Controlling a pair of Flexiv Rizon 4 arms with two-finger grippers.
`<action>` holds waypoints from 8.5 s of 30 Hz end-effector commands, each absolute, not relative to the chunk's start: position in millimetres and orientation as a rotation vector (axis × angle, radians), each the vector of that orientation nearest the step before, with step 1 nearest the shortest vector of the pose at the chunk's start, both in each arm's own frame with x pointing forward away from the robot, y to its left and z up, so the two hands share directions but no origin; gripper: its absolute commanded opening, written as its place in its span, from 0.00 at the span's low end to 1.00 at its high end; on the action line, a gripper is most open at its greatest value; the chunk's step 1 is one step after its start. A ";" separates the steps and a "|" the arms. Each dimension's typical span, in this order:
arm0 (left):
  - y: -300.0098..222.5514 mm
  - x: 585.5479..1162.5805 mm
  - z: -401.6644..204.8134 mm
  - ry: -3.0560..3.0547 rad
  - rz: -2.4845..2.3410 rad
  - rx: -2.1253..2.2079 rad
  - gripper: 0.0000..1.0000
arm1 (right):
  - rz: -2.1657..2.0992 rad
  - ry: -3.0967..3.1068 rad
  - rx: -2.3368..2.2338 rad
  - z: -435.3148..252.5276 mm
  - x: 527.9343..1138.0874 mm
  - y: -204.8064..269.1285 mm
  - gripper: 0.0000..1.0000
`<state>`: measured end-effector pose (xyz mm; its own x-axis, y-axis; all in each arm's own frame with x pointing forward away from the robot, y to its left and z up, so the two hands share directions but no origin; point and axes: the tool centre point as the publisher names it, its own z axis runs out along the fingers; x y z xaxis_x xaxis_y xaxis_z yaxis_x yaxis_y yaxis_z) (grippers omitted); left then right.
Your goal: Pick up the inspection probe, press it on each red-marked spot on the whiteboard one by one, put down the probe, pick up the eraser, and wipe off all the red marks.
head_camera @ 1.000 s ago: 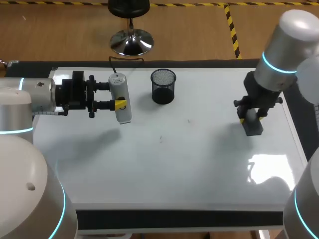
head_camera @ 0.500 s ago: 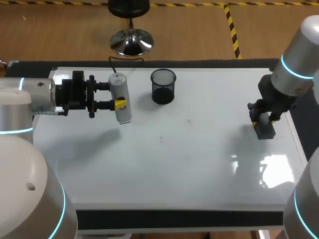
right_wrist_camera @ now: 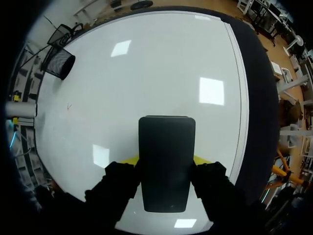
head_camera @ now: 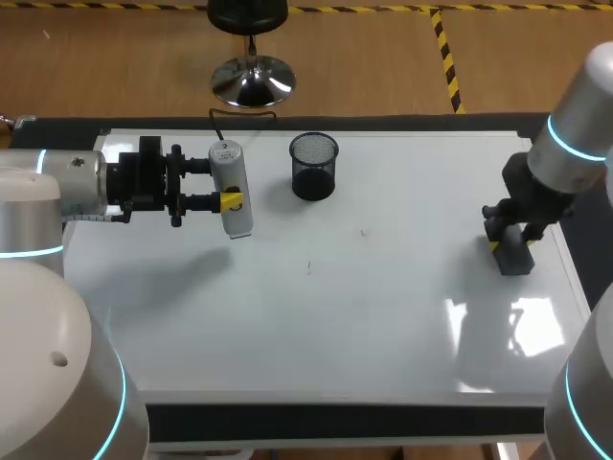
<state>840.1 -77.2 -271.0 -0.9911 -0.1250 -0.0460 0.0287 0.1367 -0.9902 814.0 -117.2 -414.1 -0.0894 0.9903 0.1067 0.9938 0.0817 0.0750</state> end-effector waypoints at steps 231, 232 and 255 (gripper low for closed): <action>-207.0 1002.0 -224.2 2.446 -2.243 0.305 0.00 | -0.917 -2.739 -1.532 -327.7 769.3 76.4 1.00; -207.1 1001.9 -224.7 2.446 -2.244 0.304 0.00 | -0.917 -2.739 -1.532 -327.7 769.3 76.4 1.00; -205.1 995.4 -243.9 2.457 -2.254 0.299 0.00 | -0.917 -2.739 -1.532 -327.7 769.3 76.4 1.00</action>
<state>993.4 -204.8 -241.2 -0.9657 0.2576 0.0338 -0.0097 0.0944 -0.9955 769.3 77.4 -328.1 -0.5530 0.8189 0.1533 0.7462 0.4050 0.5284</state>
